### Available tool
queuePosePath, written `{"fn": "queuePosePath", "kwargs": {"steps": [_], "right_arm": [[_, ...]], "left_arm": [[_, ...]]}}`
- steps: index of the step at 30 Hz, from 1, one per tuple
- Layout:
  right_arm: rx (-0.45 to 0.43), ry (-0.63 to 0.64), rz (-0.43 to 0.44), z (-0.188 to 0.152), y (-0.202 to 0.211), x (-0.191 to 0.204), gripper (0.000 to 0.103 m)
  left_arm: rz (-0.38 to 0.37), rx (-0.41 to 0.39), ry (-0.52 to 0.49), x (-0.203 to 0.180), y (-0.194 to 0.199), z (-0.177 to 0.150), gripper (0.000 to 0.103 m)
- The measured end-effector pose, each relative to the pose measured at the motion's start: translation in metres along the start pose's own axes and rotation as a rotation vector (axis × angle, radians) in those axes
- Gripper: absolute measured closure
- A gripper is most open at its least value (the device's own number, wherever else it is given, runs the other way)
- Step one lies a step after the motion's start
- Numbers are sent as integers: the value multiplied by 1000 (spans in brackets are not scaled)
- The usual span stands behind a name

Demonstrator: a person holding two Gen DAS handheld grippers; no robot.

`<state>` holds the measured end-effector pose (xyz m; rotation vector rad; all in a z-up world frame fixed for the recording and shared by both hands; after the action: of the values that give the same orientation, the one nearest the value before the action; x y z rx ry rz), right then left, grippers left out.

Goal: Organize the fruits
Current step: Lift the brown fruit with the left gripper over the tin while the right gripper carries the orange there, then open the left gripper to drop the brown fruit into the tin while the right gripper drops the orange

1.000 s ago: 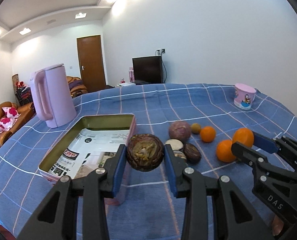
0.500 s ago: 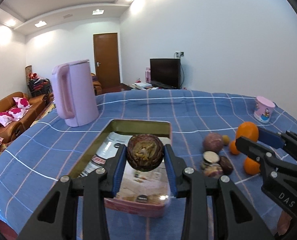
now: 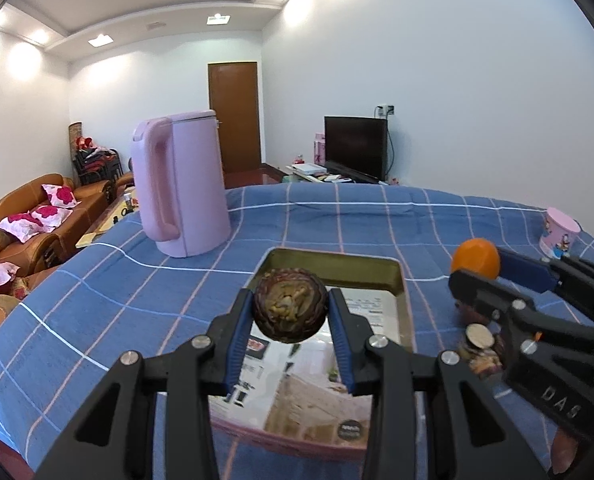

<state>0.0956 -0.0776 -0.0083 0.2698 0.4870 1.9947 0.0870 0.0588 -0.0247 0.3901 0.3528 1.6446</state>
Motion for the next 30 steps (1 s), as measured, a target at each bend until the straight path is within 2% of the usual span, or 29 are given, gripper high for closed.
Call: {"fn": "queuePosePath", "kwargs": {"steps": [11,30], "right_arm": [[60,31,30,1,-41,22,63],[133,22,45,-7,-68,27,63]], "left_arm": [[36,37,10,16,-28,-2,64],[25,126,15,19,-55,-7,64]]}}
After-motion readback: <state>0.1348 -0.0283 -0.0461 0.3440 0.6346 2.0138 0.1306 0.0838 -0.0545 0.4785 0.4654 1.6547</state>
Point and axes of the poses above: each gripper's, at about its wrist camera, not at the fingertips, and y roughly against the way its jaws point, x to its left, z to its top, the point moved 1 cm from there along -y, roughly the way its jaws point, and after that the axes turned 4 degrees about z, right-handed, at the moved point
